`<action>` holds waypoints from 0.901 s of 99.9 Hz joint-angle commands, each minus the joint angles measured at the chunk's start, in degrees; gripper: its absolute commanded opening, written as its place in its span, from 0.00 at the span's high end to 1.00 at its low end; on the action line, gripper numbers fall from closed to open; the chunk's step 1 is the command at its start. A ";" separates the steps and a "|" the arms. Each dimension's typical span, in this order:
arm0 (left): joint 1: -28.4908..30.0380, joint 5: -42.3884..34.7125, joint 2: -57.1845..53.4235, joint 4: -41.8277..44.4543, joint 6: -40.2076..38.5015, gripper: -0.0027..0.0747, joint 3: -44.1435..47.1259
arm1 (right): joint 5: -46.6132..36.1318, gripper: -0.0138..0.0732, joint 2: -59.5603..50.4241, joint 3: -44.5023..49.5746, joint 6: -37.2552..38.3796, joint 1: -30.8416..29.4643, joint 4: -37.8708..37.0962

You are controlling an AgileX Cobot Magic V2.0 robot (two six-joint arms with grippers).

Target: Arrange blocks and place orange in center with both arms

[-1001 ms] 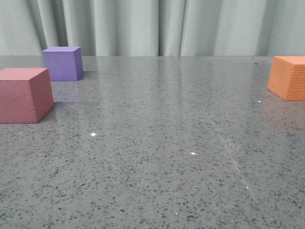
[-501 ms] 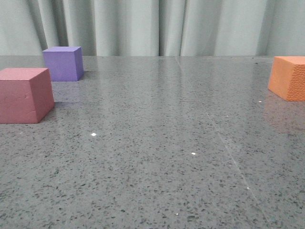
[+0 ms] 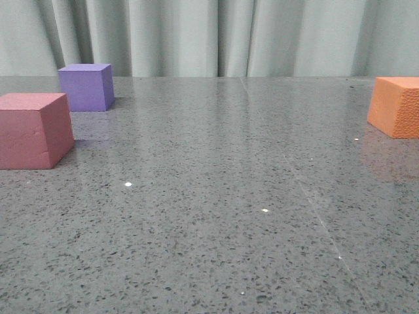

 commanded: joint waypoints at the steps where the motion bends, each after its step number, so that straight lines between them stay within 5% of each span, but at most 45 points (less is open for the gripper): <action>1: 0.18 -4.35 -1.86 -0.38 -0.49 0.99 3.23 | -2.97 0.92 3.92 -3.00 -0.55 -0.33 0.00; 32: 0.18 -4.35 -1.86 -0.38 -0.49 0.99 3.23 | -2.53 0.89 9.10 -3.00 -0.55 -0.33 0.00; 46: 0.18 -4.35 -1.86 -0.38 -0.49 0.99 3.23 | -2.65 0.67 9.41 -3.00 -0.55 -0.33 0.00; 68: 0.18 -4.35 -1.86 -0.38 -0.49 0.99 3.23 | -3.91 0.08 9.42 -3.00 -0.55 -0.33 0.00; 90: 0.18 -4.35 -1.86 -0.38 -0.49 0.99 3.23 | -8.09 0.12 12.99 -4.54 -0.60 -0.33 0.05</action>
